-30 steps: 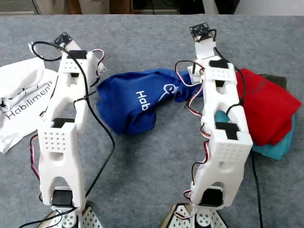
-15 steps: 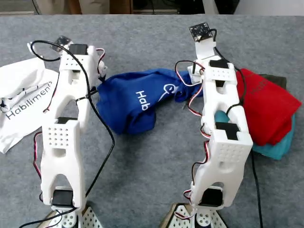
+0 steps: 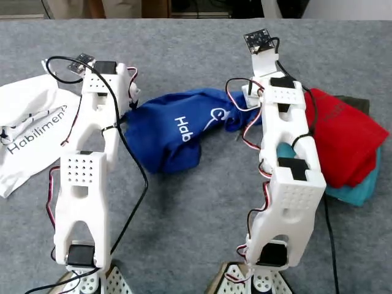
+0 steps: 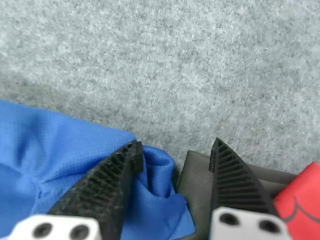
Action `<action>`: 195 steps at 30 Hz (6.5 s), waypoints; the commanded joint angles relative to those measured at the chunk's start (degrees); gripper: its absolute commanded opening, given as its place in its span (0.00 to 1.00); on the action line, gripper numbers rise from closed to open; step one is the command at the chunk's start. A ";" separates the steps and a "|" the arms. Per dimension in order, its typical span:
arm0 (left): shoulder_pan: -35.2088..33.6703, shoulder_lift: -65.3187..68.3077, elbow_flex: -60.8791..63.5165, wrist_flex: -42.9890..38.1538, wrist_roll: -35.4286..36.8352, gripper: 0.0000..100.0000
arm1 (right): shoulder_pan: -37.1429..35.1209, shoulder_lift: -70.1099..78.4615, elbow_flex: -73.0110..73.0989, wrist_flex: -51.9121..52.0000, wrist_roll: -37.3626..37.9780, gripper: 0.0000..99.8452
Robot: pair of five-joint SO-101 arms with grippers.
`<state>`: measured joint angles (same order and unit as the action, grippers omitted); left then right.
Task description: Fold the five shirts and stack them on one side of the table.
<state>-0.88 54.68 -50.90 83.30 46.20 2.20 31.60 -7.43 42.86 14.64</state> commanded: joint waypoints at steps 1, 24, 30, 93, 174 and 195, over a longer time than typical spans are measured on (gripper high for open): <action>1.14 -0.48 -2.46 0.44 0.44 0.14 | -0.75 -0.22 -2.68 -0.62 -0.26 0.23; 0.79 -4.09 -10.99 7.82 -2.64 0.02 | -2.42 -1.80 -4.70 2.73 -0.18 0.23; -2.46 -9.54 -29.19 17.67 -9.49 0.02 | -2.42 -6.90 -13.41 16.09 -0.09 0.23; -31.30 -17.27 -1.05 10.20 -28.75 0.02 | -24.66 -9.89 4.97 59.16 1.76 0.00; -31.47 -68.44 80.79 -7.38 -61.80 0.02 | -16.66 14.64 -24.40 59.60 5.27 0.05; -35.52 -68.97 75.96 6.59 -95.56 0.02 | -11.82 -40.31 36.44 59.52 15.47 0.01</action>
<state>-33.85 -11.78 28.75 87.78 -45.58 -10.90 -0.66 25.10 101.14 28.62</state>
